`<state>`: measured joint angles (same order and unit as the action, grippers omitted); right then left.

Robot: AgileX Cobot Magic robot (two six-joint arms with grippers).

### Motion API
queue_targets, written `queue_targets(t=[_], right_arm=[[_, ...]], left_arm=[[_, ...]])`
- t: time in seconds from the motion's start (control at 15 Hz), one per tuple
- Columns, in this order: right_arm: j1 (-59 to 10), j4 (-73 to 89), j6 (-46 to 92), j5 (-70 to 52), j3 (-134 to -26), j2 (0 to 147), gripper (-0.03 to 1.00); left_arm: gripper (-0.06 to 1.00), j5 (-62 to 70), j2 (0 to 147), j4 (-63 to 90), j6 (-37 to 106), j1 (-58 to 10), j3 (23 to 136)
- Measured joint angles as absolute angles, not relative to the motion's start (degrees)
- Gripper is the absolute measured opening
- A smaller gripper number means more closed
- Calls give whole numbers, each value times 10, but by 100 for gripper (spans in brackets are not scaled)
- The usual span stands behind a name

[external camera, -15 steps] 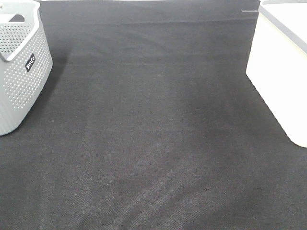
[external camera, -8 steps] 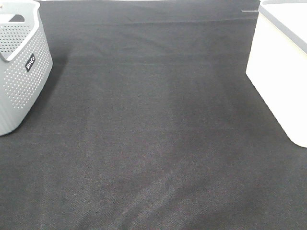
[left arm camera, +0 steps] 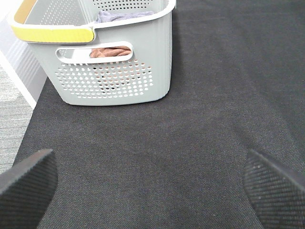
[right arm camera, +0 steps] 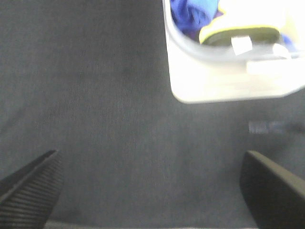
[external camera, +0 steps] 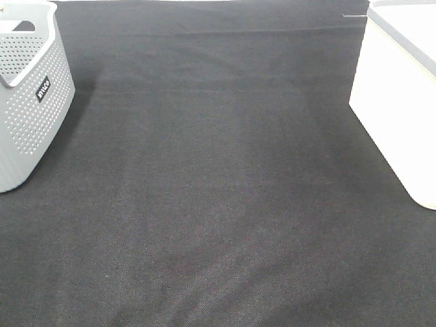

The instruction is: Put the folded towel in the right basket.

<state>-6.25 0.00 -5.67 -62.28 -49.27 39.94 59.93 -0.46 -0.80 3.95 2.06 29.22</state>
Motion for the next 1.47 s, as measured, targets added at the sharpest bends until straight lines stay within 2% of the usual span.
queue_targets(t=[0.33, 0.53, 1.07, 1.27, 1.47], right_arm=[[-62, -8, -33, -605, -312, 131, 96], [-62, -8, -30, -608, -274, 21, 96], [-60, -12, -17, -633, -262, -2, 96], [-13, -11, -17, -633, -262, -2, 96], [-3, -10, -17, -633, -262, -2, 96]], left_arm=[[99, 599, -5, -8, 40, 21, 292], [99, 599, -5, -8, 40, 21, 292], [99, 599, -5, -9, 40, 21, 292], [99, 599, -5, -9, 40, 21, 292], [99, 599, -5, -11, 40, 21, 292]])
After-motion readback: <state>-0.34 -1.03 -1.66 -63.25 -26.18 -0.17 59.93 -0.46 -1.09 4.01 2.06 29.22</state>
